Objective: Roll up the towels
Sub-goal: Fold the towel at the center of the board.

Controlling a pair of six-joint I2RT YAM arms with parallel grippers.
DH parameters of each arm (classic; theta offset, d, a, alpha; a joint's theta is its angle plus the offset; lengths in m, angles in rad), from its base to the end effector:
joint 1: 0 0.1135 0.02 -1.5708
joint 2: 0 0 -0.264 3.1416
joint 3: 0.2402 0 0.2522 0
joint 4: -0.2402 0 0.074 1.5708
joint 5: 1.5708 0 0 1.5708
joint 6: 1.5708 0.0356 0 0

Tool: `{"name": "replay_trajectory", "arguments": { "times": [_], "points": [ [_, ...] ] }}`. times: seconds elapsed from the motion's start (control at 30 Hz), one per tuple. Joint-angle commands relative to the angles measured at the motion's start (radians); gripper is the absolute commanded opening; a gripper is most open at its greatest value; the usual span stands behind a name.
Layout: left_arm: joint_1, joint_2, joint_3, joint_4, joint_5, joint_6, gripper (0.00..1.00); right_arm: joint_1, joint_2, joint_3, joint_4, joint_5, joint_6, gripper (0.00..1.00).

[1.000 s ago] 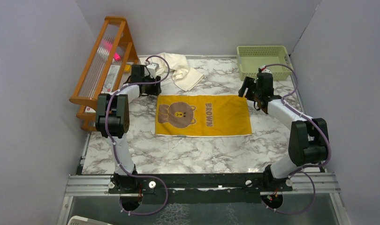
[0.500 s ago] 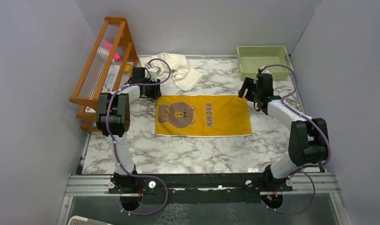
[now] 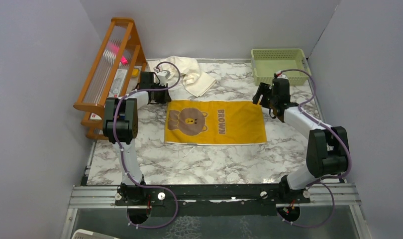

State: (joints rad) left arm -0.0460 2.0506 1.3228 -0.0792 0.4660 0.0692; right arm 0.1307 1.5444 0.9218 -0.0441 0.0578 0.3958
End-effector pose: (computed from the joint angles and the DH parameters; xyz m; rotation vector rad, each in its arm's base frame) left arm 0.4367 -0.0361 0.1531 0.3546 2.3053 -0.5402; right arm 0.3305 0.0414 0.2156 0.3280 2.2213 0.2210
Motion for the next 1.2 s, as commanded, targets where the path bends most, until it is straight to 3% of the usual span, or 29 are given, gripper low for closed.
{"name": "replay_trajectory", "arguments": {
  "times": [0.0,0.3,0.57,0.9,1.17],
  "points": [
    [-0.010,-0.002,-0.057,0.098,0.043,-0.114,0.00,-0.003,0.040,0.009,0.022,-0.010,0.002,0.72],
    [-0.061,-0.135,-0.127,0.235,-0.064,-0.249,0.00,-0.003,0.193,0.123,-0.057,0.138,-0.046,0.70],
    [-0.061,-0.235,-0.182,0.162,-0.169,-0.182,0.00,-0.005,0.333,0.214,-0.049,0.110,-0.120,0.56],
    [-0.061,-0.238,-0.124,0.080,-0.245,-0.158,0.00,-0.005,0.385,0.265,-0.098,0.132,-0.143,0.40],
    [-0.061,-0.229,-0.122,0.076,-0.258,-0.153,0.00,-0.008,0.443,0.285,-0.127,0.132,-0.129,0.36]
  ]
}}
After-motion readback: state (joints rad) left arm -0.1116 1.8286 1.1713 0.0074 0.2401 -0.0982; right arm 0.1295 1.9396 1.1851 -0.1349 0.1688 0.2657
